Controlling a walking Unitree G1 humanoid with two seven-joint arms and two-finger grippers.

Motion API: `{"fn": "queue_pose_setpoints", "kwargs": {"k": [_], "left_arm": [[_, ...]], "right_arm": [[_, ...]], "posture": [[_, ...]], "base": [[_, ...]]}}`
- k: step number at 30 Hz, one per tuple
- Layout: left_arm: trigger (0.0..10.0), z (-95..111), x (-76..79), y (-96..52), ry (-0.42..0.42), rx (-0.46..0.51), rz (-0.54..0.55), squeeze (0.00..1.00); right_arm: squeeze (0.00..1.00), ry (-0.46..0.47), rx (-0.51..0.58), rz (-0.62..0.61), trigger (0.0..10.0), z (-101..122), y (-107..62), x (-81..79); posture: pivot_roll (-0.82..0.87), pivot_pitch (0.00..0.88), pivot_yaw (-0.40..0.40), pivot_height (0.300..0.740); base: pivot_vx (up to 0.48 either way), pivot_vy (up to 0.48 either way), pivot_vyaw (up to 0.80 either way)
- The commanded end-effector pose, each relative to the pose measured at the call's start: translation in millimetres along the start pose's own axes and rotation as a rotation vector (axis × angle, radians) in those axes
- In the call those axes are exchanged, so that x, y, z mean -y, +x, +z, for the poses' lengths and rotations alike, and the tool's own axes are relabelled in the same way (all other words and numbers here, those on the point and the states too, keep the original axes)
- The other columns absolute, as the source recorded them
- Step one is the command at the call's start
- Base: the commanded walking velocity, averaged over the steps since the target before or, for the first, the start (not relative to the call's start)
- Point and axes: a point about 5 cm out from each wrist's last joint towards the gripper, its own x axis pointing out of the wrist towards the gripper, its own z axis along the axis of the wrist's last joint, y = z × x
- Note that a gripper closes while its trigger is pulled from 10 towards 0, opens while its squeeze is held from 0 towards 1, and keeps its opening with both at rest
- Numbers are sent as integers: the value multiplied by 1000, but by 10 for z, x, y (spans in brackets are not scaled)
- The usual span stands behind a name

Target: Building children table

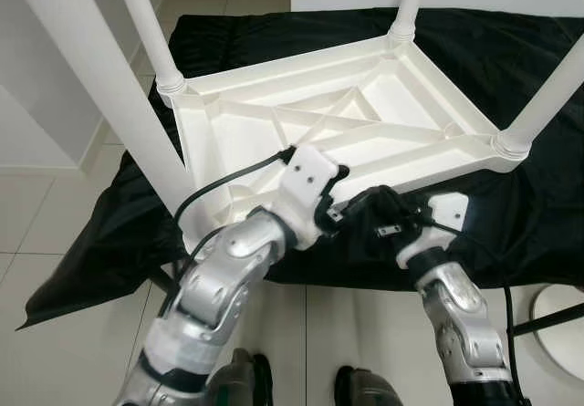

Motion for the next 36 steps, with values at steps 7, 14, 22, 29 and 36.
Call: {"fn": "queue_pose_setpoints", "kwargs": {"k": [7, 14, 22, 29, 36], "left_arm": [[10000, 10, 64, -261, -6, -7, -123, 0], [10000, 24, 55, -707, 3, -25, -66, 0], [10000, -7, 33, -1078, -46, -88, -97, 0], [10000, -26, -24, -1314, -37, -174, -104, 0], [10000, -44, -115, -1641, -11, -327, -103, 0]], "right_arm": [[0, 1, 5, -31, 10000, -39, 69, -6], [0, -14, 9, -17, 10000, -47, 131, 45], [0, -30, 14, -11, 10000, -27, 216, 118], [0, -31, 20, 13, 10000, -40, 283, 92], [0, -26, 28, 9, 10000, -52, 318, 107]], "posture": [[43, 78, 40, 740], [71, 52, 4, 740], [103, 31, -18, 740], [130, 26, -26, 740], [146, 41, -26, 740]], "base": [[0, 0, 0], [0, 0, 0], [0, 0, 0], [0, 0, 0], [0, 0, 0]]}}
